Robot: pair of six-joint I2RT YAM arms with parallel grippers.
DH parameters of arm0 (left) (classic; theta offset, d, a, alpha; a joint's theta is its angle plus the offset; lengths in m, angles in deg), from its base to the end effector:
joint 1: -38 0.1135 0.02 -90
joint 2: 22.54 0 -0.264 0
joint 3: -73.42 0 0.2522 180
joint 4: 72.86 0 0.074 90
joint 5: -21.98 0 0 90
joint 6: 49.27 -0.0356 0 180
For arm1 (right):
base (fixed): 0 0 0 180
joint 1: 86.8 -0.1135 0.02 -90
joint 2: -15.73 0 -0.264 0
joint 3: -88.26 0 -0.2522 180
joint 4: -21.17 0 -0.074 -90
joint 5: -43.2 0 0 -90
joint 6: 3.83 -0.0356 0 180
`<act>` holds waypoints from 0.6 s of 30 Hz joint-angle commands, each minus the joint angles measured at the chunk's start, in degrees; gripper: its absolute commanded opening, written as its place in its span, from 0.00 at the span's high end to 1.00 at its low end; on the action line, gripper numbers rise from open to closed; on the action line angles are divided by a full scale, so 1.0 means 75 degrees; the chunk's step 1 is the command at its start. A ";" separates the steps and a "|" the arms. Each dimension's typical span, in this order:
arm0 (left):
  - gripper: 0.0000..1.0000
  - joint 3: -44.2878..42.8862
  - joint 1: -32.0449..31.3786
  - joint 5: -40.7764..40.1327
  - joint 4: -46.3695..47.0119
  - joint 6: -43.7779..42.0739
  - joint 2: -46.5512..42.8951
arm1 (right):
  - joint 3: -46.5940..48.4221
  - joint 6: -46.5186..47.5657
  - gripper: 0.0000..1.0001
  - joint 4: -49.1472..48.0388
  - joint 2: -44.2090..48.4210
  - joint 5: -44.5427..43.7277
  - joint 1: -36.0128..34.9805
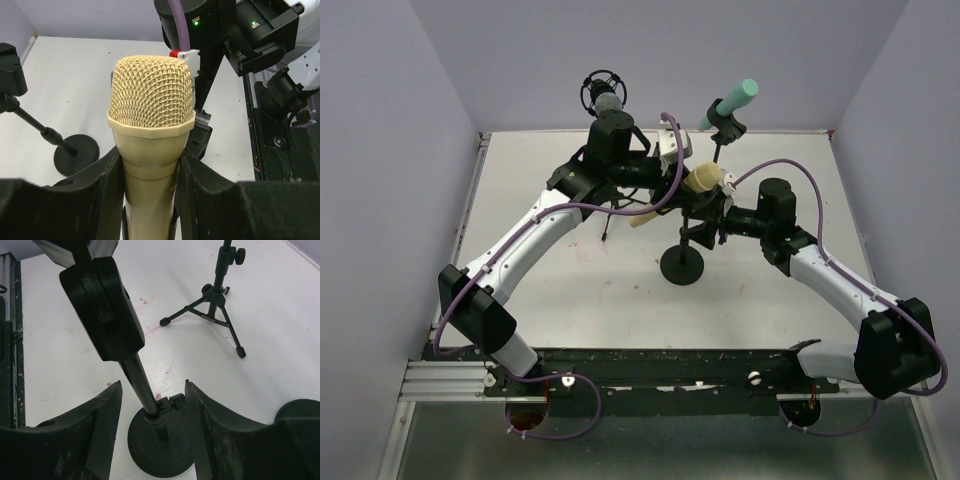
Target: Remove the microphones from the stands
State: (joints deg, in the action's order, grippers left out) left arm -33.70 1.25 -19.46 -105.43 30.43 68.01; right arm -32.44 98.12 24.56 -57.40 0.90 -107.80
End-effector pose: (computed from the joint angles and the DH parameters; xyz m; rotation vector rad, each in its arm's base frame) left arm 0.2709 -0.2356 0.4225 1.2744 1.4006 -1.0964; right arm 0.2537 0.1256 0.2769 -1.0543 1.5328 0.8824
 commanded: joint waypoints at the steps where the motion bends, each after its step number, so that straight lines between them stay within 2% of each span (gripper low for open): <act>1: 1.00 0.0050 0.0084 0.0229 -0.0082 0.0061 -0.0307 | -0.0153 -0.0443 0.42 -0.0772 0.0117 0.0167 0.0010; 9: 1.00 0.0050 0.0096 -0.0074 0.0129 0.0729 -0.0166 | -0.0236 -0.0737 0.45 -0.1394 0.0012 0.0155 -0.0002; 14: 0.96 -0.0020 0.0096 -0.0368 0.0059 0.0718 -0.0084 | -0.0119 -0.0655 0.56 -0.1477 -0.0129 0.0155 -0.0037; 15: 0.91 -0.0044 0.0107 -0.0392 0.0035 0.0706 -0.0049 | -0.0119 -0.0655 0.59 -0.1477 -0.0152 0.0144 -0.0060; 16: 0.80 -0.0067 0.0096 -0.0427 -0.0023 0.0695 -0.0026 | -0.0130 -0.0667 0.62 -0.1488 -0.0153 0.0144 -0.0072; 18: 0.49 -0.0079 0.0096 -0.0543 -0.0024 0.0753 0.0009 | -0.0177 -0.0713 0.70 -0.1535 -0.0165 0.0109 -0.0084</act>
State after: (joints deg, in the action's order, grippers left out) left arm -33.53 1.93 -21.78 -105.13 33.88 67.79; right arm -34.02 93.09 15.64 -57.90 1.34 -107.86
